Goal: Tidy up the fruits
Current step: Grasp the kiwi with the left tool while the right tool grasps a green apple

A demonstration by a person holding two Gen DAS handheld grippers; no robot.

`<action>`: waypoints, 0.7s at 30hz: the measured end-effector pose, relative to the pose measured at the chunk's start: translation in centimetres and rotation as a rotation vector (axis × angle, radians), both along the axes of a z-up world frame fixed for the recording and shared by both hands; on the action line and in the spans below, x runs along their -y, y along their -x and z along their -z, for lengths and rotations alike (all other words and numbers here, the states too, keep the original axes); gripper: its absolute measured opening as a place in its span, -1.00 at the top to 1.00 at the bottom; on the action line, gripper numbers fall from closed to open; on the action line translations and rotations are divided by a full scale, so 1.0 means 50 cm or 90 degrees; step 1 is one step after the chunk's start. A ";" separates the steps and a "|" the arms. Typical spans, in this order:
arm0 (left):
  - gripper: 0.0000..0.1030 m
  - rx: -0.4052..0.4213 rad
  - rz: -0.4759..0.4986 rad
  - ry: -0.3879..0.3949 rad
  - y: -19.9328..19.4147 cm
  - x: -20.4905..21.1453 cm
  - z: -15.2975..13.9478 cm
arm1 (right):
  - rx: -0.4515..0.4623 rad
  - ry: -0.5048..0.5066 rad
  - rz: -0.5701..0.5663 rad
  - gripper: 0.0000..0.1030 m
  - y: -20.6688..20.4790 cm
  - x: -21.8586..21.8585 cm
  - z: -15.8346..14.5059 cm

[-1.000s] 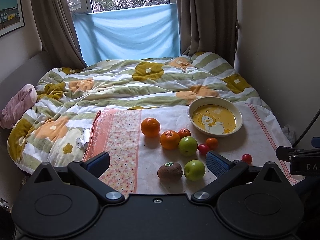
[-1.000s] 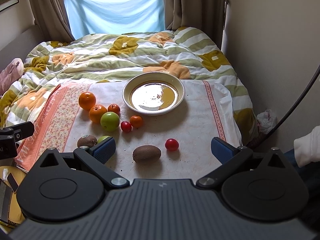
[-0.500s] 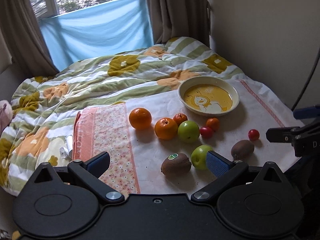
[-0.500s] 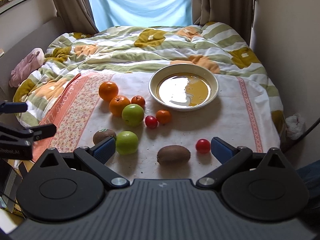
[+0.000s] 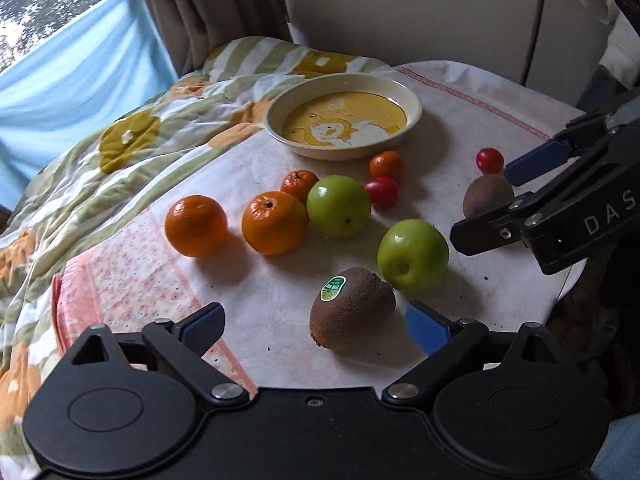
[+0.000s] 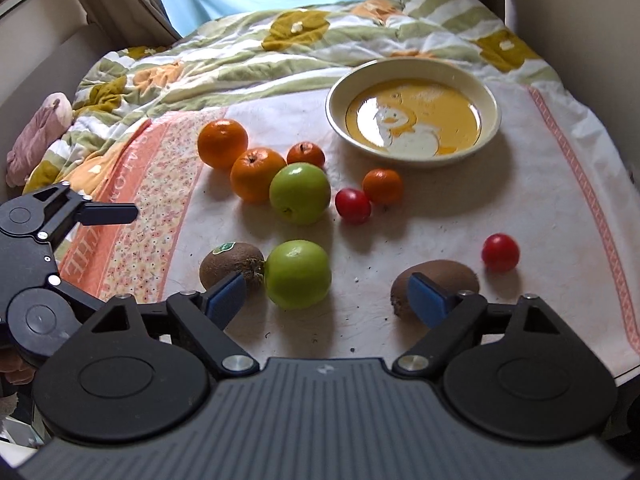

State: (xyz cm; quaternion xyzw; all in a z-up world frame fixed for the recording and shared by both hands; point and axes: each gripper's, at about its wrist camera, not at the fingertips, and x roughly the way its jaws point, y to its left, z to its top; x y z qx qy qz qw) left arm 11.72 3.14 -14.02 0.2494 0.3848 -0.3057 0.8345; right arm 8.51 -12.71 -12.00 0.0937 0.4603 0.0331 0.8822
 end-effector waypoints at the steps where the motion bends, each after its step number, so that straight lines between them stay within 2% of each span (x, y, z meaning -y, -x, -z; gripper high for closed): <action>1: -0.84 -0.006 0.014 -0.004 -0.007 0.002 0.010 | -0.004 0.000 0.003 -0.95 -0.005 -0.004 0.007; 7: -0.70 -0.036 0.117 -0.013 -0.039 0.017 0.058 | -0.031 -0.017 0.016 -0.75 -0.034 -0.026 0.041; 10: -0.53 -0.051 0.150 -0.019 -0.047 0.026 0.077 | -0.045 -0.029 0.026 -0.68 -0.042 -0.028 0.054; 15: -0.43 -0.077 0.172 -0.019 -0.057 0.030 0.096 | -0.055 -0.036 0.037 -0.67 -0.049 -0.031 0.065; 19: -0.21 -0.095 0.178 0.001 -0.066 0.024 0.096 | -0.059 -0.041 0.040 -0.67 -0.055 -0.035 0.072; 21: -0.20 -0.099 0.177 0.009 -0.069 0.021 0.095 | -0.060 -0.045 0.041 -0.67 -0.058 -0.038 0.074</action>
